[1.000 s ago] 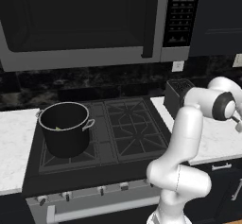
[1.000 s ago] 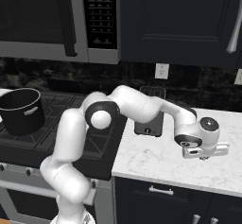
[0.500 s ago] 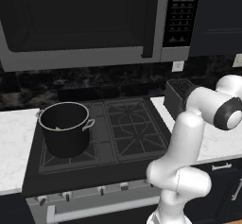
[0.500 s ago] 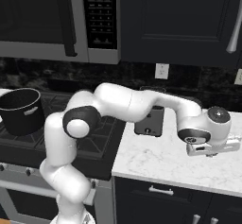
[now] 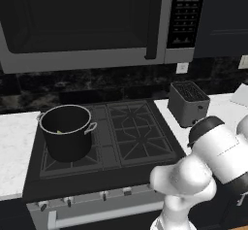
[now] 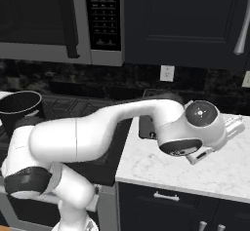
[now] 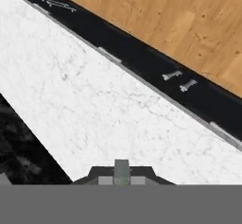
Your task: Put the lime and lemon wedge in the pot. Retrieve the spatula and lightly stir the vegetables in the pot.
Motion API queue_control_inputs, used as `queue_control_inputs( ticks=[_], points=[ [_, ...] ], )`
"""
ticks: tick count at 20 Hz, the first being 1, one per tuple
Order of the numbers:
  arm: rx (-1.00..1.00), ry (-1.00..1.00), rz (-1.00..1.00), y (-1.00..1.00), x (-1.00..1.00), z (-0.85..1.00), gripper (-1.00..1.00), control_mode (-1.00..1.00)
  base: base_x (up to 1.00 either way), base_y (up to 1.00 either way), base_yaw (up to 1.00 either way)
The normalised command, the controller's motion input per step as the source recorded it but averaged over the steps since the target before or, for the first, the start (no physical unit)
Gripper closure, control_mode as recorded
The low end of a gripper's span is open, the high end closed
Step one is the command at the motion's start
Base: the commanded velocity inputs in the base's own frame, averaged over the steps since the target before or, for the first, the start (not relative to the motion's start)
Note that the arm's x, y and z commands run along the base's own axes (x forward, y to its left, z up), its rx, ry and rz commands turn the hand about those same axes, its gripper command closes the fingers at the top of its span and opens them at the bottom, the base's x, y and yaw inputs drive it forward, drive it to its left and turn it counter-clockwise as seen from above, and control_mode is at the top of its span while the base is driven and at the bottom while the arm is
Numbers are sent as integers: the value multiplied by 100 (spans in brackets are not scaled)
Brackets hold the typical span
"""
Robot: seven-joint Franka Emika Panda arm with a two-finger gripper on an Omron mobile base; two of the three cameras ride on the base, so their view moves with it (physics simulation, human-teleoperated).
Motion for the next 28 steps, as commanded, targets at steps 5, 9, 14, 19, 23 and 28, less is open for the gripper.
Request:
queue_control_inputs(
  ticks=[5,9,14,19,23,28],
  points=[
    [-64,-8,42,91,-34,100,100,-100,0,0,0],
    [-66,-6,45,83,-28,92,100,-100,0,0,0],
    [-64,-2,43,91,-13,65,100,-100,0,0,0],
    [-56,0,40,97,0,73,100,-100,0,0,0],
    [-56,5,38,100,-1,80,100,-100,0,0,0],
    [-53,17,34,100,-1,66,100,-100,0,0,0]
  ],
)
